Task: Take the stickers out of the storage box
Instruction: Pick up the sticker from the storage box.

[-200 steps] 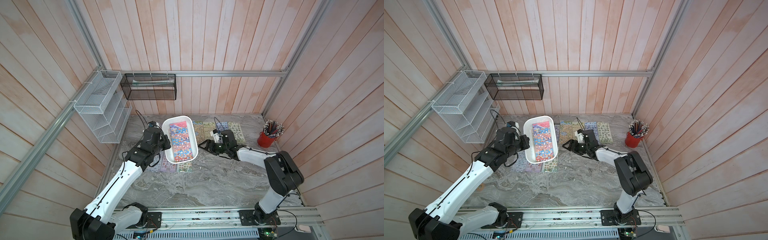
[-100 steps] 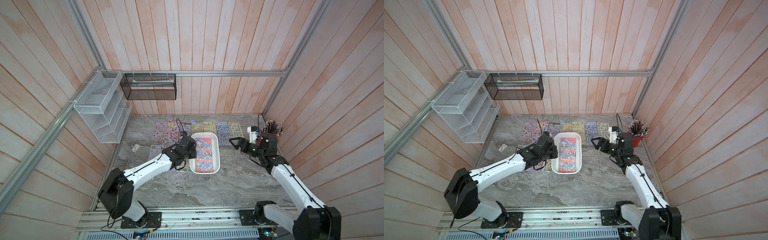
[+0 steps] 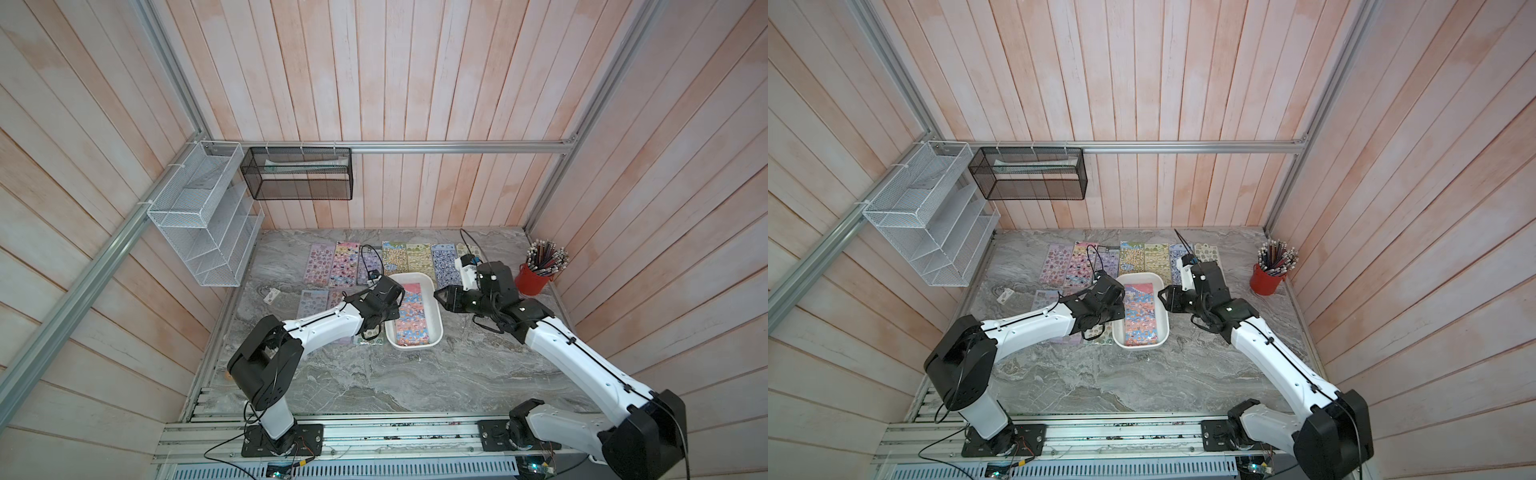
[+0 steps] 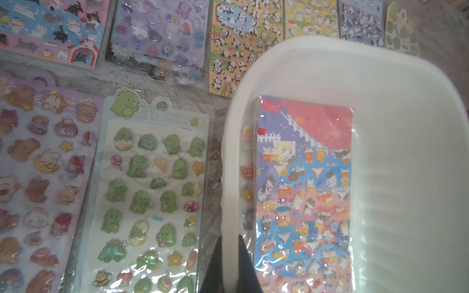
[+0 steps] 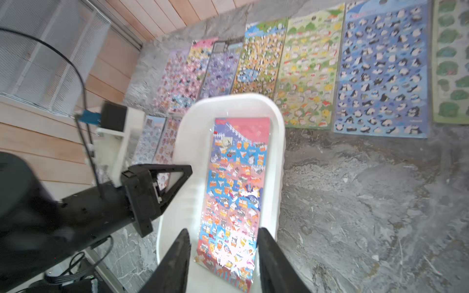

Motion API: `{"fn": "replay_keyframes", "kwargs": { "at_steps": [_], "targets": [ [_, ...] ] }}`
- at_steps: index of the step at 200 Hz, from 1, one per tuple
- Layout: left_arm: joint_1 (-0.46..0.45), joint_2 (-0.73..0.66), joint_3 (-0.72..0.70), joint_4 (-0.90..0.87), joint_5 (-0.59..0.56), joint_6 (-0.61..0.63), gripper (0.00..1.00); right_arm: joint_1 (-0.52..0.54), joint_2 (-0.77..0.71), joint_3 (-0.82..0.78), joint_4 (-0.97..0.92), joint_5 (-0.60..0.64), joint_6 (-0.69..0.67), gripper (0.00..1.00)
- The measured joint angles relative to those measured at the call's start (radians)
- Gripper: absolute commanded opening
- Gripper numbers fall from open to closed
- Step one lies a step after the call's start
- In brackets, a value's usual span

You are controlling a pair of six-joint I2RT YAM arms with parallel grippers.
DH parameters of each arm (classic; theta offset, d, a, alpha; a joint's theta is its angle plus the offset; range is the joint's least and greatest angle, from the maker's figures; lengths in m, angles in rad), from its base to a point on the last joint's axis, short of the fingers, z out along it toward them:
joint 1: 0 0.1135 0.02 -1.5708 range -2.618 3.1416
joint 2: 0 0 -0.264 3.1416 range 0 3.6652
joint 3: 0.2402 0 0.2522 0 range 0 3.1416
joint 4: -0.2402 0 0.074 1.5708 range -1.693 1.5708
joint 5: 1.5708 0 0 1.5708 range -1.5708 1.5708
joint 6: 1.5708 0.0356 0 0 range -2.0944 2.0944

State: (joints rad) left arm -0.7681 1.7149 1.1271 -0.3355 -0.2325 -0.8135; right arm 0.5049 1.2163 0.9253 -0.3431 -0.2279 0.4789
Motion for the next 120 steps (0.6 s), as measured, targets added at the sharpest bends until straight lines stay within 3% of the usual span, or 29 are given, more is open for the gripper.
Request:
{"fn": "replay_keyframes", "kwargs": {
  "at_steps": [120],
  "targets": [
    [-0.003,0.040,0.006,-0.016,0.017,-0.038,0.00,0.097,0.434,0.143,0.005,0.151,-0.037,0.36]
  ]
}}
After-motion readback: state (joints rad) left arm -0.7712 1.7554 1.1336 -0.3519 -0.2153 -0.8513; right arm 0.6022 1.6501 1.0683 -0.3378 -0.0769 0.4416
